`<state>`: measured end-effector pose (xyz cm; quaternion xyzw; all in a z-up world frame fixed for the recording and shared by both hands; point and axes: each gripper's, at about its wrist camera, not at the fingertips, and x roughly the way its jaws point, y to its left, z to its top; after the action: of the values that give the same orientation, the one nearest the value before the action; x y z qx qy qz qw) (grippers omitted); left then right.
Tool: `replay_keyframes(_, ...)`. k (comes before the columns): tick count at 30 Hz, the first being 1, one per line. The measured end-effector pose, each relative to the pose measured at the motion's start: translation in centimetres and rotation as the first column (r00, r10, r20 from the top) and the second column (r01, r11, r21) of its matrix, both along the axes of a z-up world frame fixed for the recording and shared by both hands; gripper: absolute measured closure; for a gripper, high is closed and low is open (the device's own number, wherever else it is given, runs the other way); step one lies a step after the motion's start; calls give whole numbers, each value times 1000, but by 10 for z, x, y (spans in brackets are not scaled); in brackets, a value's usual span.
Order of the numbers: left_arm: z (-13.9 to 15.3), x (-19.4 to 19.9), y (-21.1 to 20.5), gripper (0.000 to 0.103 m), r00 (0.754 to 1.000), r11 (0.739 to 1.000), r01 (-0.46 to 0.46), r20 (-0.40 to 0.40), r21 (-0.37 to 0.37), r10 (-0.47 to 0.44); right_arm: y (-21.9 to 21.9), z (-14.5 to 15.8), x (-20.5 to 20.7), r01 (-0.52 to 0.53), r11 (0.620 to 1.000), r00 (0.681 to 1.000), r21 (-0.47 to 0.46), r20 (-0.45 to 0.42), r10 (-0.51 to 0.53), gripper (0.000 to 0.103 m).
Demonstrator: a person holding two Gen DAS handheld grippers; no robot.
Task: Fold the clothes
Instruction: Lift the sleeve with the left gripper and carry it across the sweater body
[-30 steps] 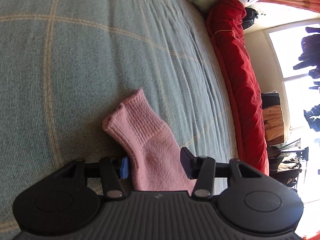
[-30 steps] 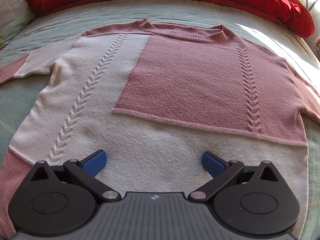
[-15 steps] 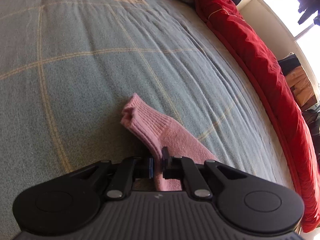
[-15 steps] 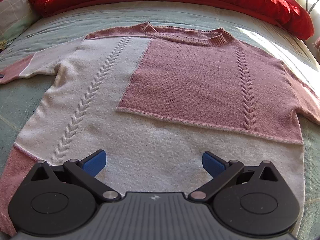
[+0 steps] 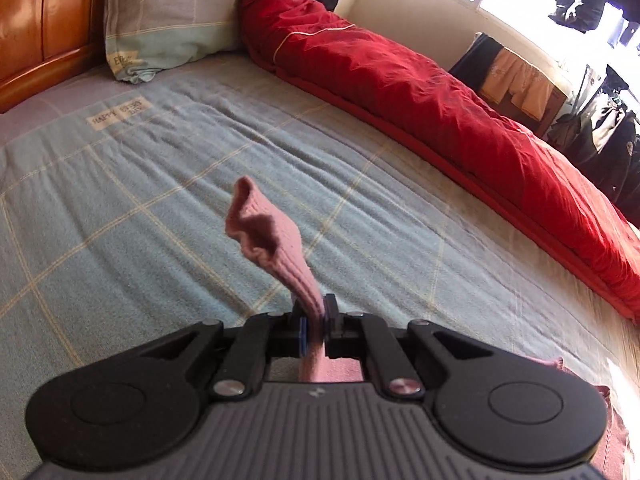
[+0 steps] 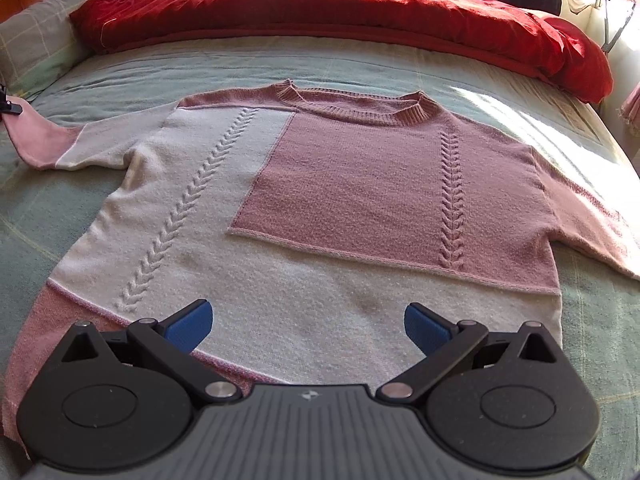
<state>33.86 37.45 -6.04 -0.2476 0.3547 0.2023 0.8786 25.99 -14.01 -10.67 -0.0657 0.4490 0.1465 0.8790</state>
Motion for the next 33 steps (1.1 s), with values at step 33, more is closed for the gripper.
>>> replay_keyframes(33, 126, 76, -214, 98, 937, 947, 314, 134, 72, -321, -92, 14, -37, 106, 987, 992, 124, 51, -113, 0)
